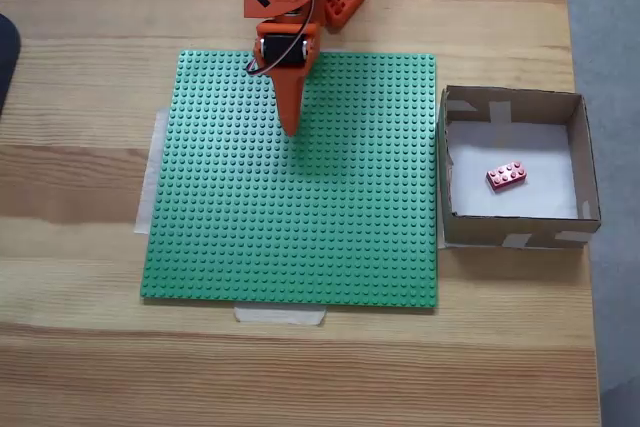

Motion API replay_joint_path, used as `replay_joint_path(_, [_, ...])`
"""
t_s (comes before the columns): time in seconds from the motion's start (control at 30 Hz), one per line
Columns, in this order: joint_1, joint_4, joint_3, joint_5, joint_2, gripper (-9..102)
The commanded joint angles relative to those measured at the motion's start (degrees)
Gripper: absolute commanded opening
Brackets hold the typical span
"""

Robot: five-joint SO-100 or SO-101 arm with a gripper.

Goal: Pick the red lego block and put it in the box.

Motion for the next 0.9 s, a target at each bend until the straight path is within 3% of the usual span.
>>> replay_joint_path(0.0, [-0.1, -1.1, 1.7, 0.4, 0.4, -1])
replay_joint_path(0.87, [0.4, -0.4, 5.7, -1.6, 0.4, -1])
